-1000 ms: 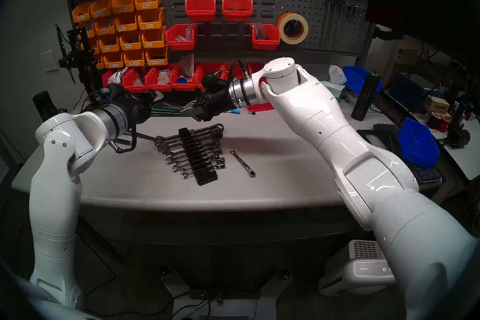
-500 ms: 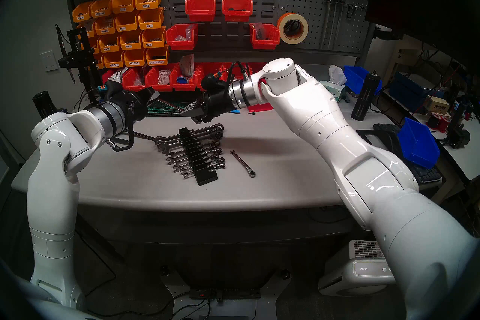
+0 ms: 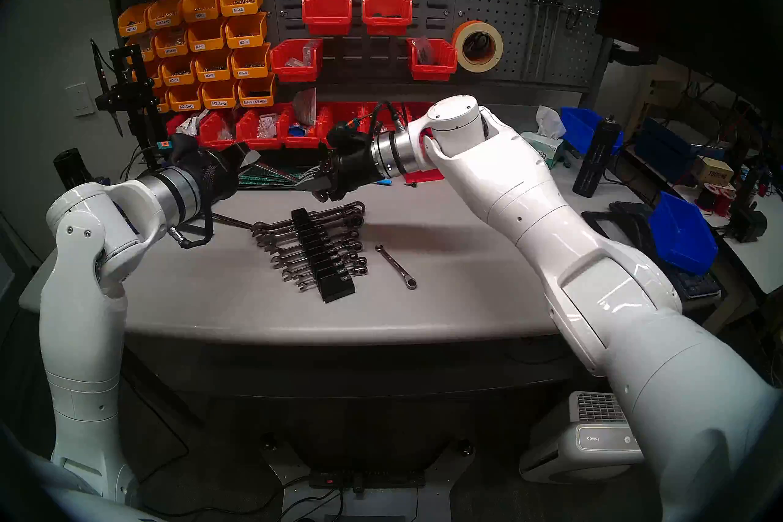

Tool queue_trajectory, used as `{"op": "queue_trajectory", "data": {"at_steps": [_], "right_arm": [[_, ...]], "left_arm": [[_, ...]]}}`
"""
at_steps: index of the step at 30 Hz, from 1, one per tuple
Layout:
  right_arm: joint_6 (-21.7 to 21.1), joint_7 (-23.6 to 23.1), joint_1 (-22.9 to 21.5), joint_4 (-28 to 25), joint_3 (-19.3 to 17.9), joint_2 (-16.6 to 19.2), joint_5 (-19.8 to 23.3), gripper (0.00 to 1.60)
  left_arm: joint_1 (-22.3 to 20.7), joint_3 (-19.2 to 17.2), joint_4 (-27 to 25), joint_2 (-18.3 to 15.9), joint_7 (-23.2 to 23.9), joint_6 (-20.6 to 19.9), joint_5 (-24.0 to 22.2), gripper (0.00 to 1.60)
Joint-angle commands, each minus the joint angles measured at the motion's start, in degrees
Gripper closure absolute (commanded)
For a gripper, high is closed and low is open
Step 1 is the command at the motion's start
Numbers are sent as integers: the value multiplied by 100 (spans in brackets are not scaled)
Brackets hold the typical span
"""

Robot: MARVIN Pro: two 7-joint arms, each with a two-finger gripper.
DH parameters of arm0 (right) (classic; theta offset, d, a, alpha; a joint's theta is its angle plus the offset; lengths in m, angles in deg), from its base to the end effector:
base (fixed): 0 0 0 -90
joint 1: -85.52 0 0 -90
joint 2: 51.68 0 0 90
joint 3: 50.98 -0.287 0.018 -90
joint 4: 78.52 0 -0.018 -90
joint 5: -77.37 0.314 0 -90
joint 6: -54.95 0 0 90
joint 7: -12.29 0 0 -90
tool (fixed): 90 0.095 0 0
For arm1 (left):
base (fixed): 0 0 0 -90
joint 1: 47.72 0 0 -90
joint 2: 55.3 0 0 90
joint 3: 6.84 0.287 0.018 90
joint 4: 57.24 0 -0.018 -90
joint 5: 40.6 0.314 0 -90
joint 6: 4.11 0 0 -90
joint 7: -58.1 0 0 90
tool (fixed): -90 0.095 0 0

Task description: Put the wrenches on the table into the correct slot in the case

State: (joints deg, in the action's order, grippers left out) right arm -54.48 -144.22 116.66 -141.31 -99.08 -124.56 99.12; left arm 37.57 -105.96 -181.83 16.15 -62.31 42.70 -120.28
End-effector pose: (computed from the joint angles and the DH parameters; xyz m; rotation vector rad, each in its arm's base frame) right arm 0.5328 0.1407 -0.1016 -1.5005 -1.5284 -1.1147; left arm 0.3802 0.0553 -0.0949 1.9733 0.4168 1.4954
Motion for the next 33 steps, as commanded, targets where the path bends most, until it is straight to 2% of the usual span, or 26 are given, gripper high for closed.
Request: {"op": "queue_trajectory", "data": {"at_steps": [1, 5, 7, 11, 12, 15, 17, 18, 21, 24, 25, 28, 30, 31, 33], "right_arm": [[148, 93, -183, -255, -183, 10, 26, 160], [264, 167, -134, -328, -220, 26, 13, 160], [341, 207, -131, -375, -193, 54, -52, 142], [687, 340, -89, -499, -127, 121, -244, 141], [749, 320, -108, -520, -72, 143, -310, 134], [979, 378, -110, -603, 30, 208, -510, 139], [1141, 415, -106, -654, 85, 246, -665, 130], [1203, 446, -89, -664, 84, 251, -703, 120], [1398, 476, -97, -687, 137, 268, -866, 132], [1533, 512, -87, -719, 134, 253, -943, 127], [1553, 508, -99, -725, 152, 252, -981, 120], [1707, 555, -102, -754, 177, 244, -1090, 121], [1796, 569, -119, -760, 217, 243, -1181, 116], [1834, 589, -114, -766, 221, 239, -1212, 100], [1875, 598, -120, -762, 233, 221, -1255, 83]], "left_arm": [[-161, -24, -98, 88, -225, 125, 56, 160], [-257, -49, -70, 204, -502, 205, 25, 160], [-290, -45, -72, 208, -559, 241, 63, 160], [-348, -59, -93, 278, -738, 269, 29, 160], [-359, -60, -96, 278, -735, 265, 21, 160], [-383, -70, -118, 312, -808, 241, -30, 160], [-393, -72, -139, 332, -867, 230, -42, 160], [-398, -77, -144, 344, -888, 218, -62, 160], [-407, -89, -158, 366, -930, 174, -127, 160], [-423, -92, -171, 392, -1008, 172, -156, 160], [-432, -97, -170, 395, -1026, 168, -179, 160], [-463, -122, -174, 405, -1087, 163, -247, 160], [-473, -130, -189, 419, -1160, 177, -264, 160], [-480, -136, -191, 420, -1185, 172, -288, 160], [-491, -148, -198, 435, -1252, 172, -326, 160]]}}
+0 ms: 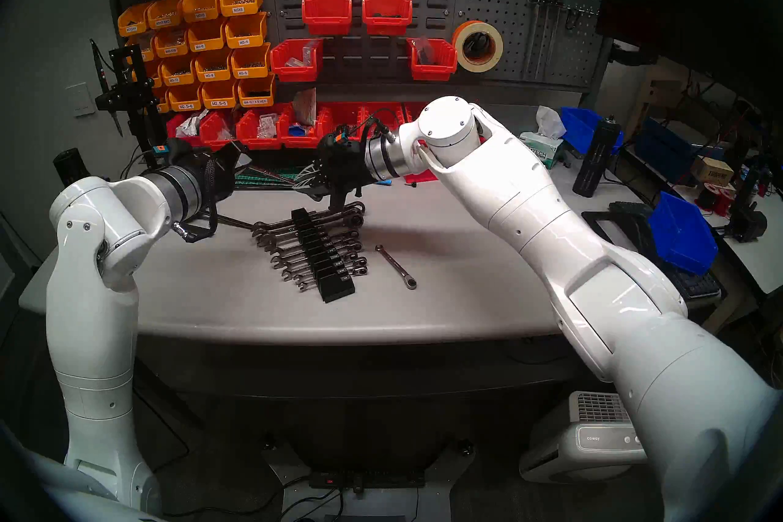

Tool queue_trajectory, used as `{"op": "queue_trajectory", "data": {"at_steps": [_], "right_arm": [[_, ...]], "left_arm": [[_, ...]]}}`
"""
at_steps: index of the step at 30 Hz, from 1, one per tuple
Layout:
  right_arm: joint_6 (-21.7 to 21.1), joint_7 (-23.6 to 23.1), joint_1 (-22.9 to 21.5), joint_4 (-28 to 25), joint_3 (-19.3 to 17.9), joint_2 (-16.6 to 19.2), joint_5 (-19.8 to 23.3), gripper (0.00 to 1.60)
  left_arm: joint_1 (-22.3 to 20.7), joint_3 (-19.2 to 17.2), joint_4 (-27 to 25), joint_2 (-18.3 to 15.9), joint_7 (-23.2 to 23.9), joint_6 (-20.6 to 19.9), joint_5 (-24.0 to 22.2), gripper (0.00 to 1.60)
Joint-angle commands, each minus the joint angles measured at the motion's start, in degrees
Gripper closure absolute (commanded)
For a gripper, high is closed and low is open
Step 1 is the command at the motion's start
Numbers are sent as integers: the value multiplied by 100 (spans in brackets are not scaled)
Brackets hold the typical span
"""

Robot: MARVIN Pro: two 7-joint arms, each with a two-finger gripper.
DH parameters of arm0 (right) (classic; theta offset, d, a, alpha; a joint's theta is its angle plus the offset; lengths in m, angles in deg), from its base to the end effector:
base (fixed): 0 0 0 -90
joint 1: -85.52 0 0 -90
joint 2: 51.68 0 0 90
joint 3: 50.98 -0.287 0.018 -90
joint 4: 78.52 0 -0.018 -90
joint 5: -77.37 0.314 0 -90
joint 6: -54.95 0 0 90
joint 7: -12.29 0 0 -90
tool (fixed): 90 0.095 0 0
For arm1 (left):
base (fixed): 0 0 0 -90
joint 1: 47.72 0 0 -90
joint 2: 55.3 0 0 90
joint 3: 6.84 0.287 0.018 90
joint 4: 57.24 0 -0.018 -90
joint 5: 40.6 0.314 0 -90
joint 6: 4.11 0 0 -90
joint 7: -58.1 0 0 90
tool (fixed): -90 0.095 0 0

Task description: Put the wrenches on the table into the correct slot in the case

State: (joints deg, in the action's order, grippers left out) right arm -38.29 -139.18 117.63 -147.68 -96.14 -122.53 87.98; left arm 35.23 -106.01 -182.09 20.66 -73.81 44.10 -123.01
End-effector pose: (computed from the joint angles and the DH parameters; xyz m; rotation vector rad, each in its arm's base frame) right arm 0.5227 0.1521 -0.1021 -1.3088 -1.9197 -1.3700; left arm 0.3844 0.0564 -0.0929 1.9828 0.6186 1.4661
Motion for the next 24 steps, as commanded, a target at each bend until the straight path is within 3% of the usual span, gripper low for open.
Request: {"op": "queue_trajectory", "data": {"at_steps": [1, 2, 3, 6, 9, 11, 17, 19, 22, 24], "right_arm": [[338, 144, -202, -126, -71, 3, -168, 80], [361, 146, -212, -123, -55, -3, -213, 53], [379, 133, -235, -116, -29, -3, -264, 48], [433, 154, -221, -100, -45, -21, -301, 59], [436, 198, -192, -95, -84, -44, -309, 58], [457, 262, -162, -106, -120, -61, -317, 71], [596, 707, 79, -221, -353, -154, -226, 58], [653, 808, 152, -246, -395, -148, -205, 47], [600, 930, 254, -293, -456, -112, -160, 70], [562, 1039, 300, -349, -524, -78, -138, 73]], "left_arm": [[-265, -156, -168, -1, -138, 18, -102, 160], [-272, -160, -171, 3, -173, 13, -119, 160], [-276, -171, -178, 2, -187, 10, -135, 160], [-292, -192, -194, 10, -263, -3, -197, 160], [-303, -191, -220, 17, -352, 9, -206, 160], [-311, -190, -232, 18, -388, 15, -217, 160], [-297, -175, -315, 47, -612, 38, -229, 160], [-308, -182, -324, 84, -711, 64, -251, 160], [-333, -194, -339, 96, -784, 71, -277, 160], [-337, -181, -355, 96, -820, 70, -274, 160]]}}
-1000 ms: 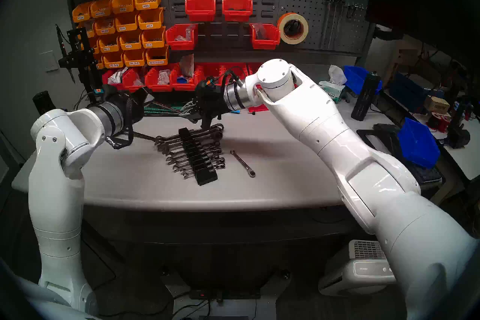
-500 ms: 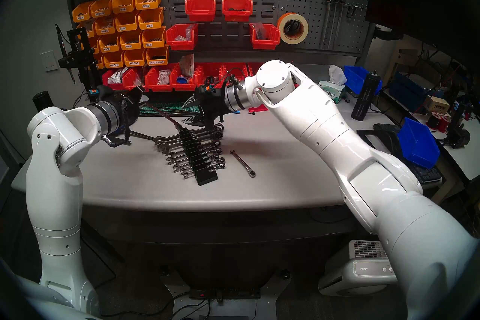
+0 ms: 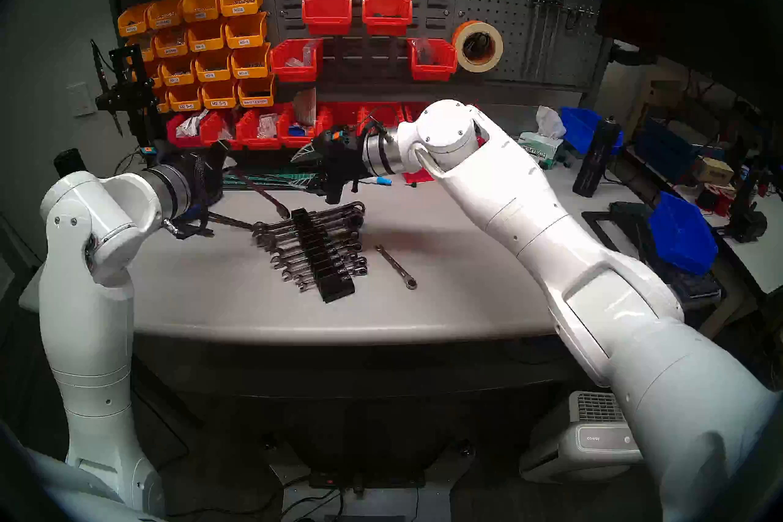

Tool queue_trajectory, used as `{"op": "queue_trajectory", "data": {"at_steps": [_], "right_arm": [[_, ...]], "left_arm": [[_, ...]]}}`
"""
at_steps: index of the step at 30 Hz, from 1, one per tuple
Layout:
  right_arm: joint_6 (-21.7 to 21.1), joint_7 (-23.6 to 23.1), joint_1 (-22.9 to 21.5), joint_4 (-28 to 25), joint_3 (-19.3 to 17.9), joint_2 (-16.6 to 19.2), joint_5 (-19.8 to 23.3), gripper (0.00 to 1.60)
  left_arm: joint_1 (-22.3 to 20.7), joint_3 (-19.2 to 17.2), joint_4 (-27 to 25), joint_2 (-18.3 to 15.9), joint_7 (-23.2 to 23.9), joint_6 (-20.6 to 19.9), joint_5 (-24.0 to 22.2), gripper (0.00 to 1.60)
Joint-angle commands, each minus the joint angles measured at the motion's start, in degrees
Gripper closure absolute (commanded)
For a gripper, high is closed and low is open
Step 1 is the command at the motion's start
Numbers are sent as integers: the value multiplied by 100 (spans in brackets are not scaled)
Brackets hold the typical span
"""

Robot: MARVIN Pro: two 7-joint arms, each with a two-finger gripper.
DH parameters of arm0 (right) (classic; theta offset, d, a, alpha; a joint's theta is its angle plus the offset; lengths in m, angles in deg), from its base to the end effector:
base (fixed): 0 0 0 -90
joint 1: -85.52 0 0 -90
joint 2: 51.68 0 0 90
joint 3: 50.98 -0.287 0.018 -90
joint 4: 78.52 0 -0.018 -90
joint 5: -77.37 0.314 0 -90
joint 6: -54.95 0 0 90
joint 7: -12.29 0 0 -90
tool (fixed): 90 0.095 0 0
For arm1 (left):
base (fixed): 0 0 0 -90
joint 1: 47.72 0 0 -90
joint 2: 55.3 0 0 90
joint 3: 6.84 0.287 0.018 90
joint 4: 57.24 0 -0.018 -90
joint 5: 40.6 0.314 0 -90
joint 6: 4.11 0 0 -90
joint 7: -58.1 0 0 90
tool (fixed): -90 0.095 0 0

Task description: Put the wrenches on the table into the correct slot in the case

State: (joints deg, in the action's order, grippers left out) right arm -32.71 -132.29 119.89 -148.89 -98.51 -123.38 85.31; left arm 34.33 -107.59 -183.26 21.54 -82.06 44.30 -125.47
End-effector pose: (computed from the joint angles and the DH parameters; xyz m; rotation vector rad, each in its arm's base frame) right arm 0.5265 0.1562 -0.0974 -1.2465 -1.9002 -1.5855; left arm 0.3800 0.0685 -0.0882 2.0188 0.7453 1.4623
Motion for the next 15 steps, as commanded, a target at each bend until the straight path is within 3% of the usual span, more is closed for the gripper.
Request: {"op": "queue_trajectory", "data": {"at_steps": [1, 7, 10, 15], "right_arm": [[19, 395, 99, -251, -325, 18, 147, 71], [-3, 635, 258, -525, -495, 113, 178, 67], [-111, 799, 500, -698, -548, 233, 173, 50], [-104, 913, 687, -793, -503, 438, -5, 48]], "left_arm": [[-246, -16, -243, 11, -10, 49, -28, 160], [-260, 52, -250, 22, -112, 64, 24, 160], [-341, 71, -244, 57, -195, 123, 54, 160], [-494, 117, -324, 79, -287, 171, 69, 160]]}}
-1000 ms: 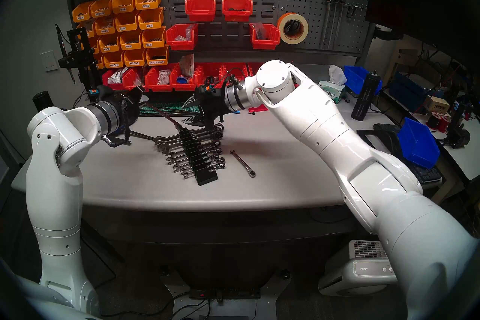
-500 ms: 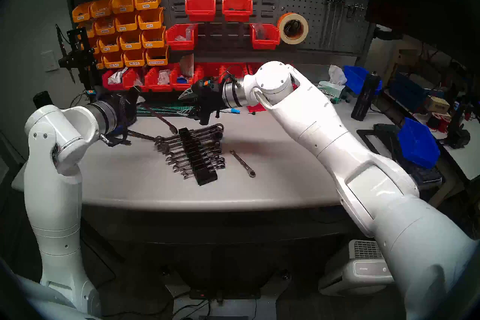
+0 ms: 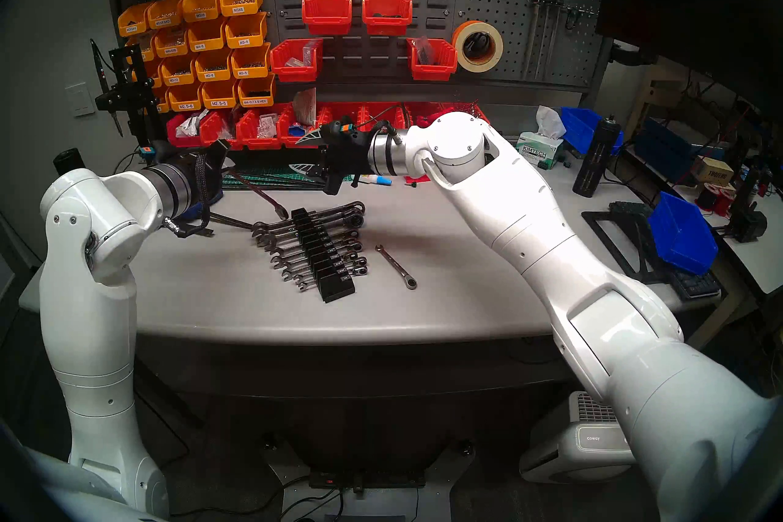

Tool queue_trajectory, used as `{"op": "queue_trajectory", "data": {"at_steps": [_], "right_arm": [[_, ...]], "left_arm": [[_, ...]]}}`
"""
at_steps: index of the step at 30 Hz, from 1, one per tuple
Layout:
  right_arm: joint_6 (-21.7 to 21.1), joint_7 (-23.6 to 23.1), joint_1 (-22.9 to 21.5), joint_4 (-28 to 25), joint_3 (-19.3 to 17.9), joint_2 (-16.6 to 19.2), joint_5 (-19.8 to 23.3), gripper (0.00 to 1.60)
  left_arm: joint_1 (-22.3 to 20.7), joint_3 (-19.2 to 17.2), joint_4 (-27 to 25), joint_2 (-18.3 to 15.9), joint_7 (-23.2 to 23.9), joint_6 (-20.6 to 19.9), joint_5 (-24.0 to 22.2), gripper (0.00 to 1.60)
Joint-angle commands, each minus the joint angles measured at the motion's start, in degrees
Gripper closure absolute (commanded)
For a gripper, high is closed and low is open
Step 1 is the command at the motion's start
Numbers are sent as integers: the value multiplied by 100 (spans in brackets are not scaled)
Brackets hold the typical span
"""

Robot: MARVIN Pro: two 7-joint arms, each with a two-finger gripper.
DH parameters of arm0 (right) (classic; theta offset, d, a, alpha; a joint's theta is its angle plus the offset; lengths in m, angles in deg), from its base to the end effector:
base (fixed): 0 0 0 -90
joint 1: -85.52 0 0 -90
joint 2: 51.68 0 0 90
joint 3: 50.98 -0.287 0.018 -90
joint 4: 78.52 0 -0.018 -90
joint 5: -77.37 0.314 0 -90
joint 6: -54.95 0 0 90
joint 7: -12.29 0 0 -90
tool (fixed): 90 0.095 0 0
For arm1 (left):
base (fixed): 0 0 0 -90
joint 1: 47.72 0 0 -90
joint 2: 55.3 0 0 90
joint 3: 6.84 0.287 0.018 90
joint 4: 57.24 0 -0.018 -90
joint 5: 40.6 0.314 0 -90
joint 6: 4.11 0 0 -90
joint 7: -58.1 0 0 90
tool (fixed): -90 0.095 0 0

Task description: Put the wrenches on the table into the correct slot in the case

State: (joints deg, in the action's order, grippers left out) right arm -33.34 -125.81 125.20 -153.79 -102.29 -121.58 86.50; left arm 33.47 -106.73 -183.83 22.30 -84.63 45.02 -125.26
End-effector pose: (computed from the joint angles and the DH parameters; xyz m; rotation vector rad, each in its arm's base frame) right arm 0.5202 0.1418 -0.1009 -1.2912 -1.7486 -1.7317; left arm 0.3799 0.0641 -0.0839 2.0192 0.7743 1.4672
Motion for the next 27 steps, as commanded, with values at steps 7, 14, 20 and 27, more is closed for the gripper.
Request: {"op": "queue_trajectory", "data": {"at_steps": [7, 14, 20, 27], "right_arm": [[-170, 317, 426, -436, -99, 277, -67, 48], [-29, 476, 340, -249, -8, 40, -263, 50], [44, 645, 252, -209, 15, -212, -387, 50], [4, 603, 203, -157, -46, -353, -316, 53]], "left_arm": [[-602, 146, -379, 83, -185, 201, 142, 160], [-669, 257, -534, 184, -346, 269, 165, 160], [-758, 356, -581, 247, -465, 313, 182, 160], [-799, 445, -609, 301, -576, 365, 226, 160]]}}
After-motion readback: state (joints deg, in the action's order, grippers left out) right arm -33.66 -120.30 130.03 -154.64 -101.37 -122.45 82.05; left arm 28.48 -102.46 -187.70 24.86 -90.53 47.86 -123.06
